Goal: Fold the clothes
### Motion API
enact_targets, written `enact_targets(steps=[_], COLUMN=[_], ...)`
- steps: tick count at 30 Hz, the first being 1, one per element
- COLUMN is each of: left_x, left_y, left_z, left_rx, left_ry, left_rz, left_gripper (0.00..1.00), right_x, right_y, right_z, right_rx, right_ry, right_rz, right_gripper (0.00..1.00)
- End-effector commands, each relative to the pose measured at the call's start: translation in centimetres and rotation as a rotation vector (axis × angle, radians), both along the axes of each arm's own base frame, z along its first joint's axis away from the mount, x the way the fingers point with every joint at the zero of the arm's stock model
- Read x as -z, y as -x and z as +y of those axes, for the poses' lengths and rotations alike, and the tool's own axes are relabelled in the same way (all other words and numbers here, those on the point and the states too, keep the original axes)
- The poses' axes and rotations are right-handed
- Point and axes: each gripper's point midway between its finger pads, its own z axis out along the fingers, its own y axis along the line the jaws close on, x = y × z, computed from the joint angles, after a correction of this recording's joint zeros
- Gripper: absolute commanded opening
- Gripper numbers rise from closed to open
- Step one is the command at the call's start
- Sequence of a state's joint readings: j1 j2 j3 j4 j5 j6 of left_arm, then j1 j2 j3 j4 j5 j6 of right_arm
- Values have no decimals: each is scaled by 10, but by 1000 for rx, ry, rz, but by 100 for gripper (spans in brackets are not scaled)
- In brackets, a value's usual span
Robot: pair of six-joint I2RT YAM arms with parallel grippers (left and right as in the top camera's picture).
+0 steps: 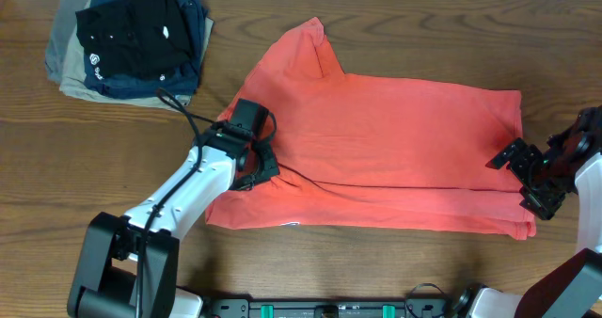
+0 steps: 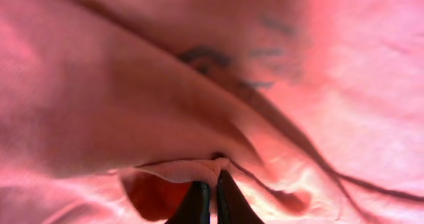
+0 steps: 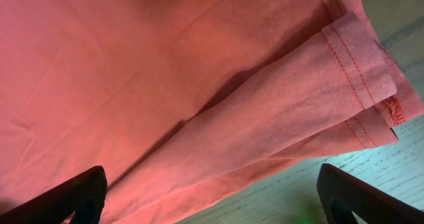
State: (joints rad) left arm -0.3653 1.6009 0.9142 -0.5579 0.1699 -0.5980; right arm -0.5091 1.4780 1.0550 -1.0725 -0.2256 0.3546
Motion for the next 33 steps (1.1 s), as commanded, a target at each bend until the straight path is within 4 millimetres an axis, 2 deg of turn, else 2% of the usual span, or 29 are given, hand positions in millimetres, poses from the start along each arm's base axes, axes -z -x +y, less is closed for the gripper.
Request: enact_targets(steps=[1,5,13,19,24,26,30,33], left_x=[-9,-11,-24,-34,-34,-34,-35,-38], left_y=[-13,-19,-49,-63,-65,-66,-71,-77], left_z=[0,-2,-16,-27,-27,-24,-17,-15], left_rx=[16,17,17,28,24,19,-1,-12], left_ry=[-34,-30,23,55,50,38,-2,-14], left_rz=[-67,-94,-228,-303,-313,-317,-339,-369], left_gripper=[6,6,6,6,7,14,13,7], right_x=[1,1,1,1,2,2,2,2], right_y=[0,0,0,0,1,1,1,2], right_z=[2,2,2,2,1,1,1,1], right_rx=[-24,-24,-24,-24,-24,-23,-23,-23], right_ry=[12,12,12,12,16,18,17,17], right_rz=[6,6,6,6,8,9,10,12], right_gripper=[99,99,99,99,99,99,99,99])
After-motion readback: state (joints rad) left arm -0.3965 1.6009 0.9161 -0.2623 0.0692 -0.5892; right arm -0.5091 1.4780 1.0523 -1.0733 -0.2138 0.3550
